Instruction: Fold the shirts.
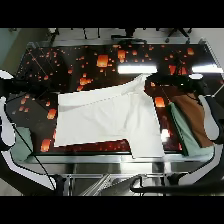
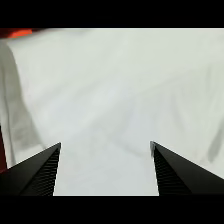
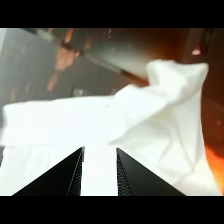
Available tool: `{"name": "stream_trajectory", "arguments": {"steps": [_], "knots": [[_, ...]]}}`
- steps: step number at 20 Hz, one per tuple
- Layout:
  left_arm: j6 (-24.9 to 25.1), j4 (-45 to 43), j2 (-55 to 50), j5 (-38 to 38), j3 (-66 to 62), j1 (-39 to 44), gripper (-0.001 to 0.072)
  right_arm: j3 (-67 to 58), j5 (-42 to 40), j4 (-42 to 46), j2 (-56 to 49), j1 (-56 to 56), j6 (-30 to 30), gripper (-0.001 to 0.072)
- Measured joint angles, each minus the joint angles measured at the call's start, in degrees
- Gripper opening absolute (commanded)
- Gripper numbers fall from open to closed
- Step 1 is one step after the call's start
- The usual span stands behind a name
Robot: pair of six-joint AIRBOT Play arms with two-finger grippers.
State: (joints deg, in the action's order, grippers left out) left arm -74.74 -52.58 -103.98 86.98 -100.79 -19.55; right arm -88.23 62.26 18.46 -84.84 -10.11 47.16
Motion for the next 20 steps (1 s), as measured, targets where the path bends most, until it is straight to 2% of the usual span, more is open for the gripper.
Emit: {"name": "stream_trajectory", "arguments": {"steps": [1, 3, 6, 7, 8, 13, 16, 18, 19, 20], "knots": [[-1.18, -0.17, 0.79, 2.71, 0.09, -0.72, 0.0593, 0.04, 2.69, 1.75, 1.55, -1.25, 1.44, 0.0254], [-2.45, -0.24, 4.15, 5.9, 3.61, -2.4, 0.0593, 0.76, 7.23, 6.97, 5.09, -3.56, 4.31, 0.0254], [-2.1, -1.66, 12.63, 5.84, 16.35, -5.66, 0.0594, 6.03, 11.52, 15.78, 11.82, -6.58, 7.28, 0.0257], [-1.57, -3.19, 15.89, 4.63, 22.1, -6.88, 0.0594, 8.63, 12.11, 18.01, 13.94, -7.41, 7.74, 0.0306], [-1.27, -5.16, 18.75, 3.1, 27.69, -7.98, 0.0594, 11.76, 12.33, 20.15, 16.04, -8.31, 8.26, 0.039], [1.33, -10.73, 28.15, -8.76, 52.5, -11.8, 0.0594, 23.37, 11.76, 24.44, 21.24, -10.21, 8.98, 0.0382], [2.71, -10.99, 28.22, -13.97, 59.78, -11.08, 0.0593, 26.36, 11.41, 25.27, 21.88, -10.38, 8.96, 0.0383], [3.93, -8.09, 26.75, -14.01, 61.29, -9.6, 0.0591, 27.23, 11.45, 25.55, 21.88, -10.47, 8.79, 0.0383], [4.46, -6.8, 25.77, -14.32, 61.2, -8.74, 0.0478, 27.43, 11.41, 25.59, 21.7, -10.47, 8.72, 0.0384], [5.11, -5.81, 24.68, -15.26, 60.59, -7.67, 0.0104, 27.65, 11.43, 25.77, 21.4, -10.47, 8.55, 0.0383]]}}
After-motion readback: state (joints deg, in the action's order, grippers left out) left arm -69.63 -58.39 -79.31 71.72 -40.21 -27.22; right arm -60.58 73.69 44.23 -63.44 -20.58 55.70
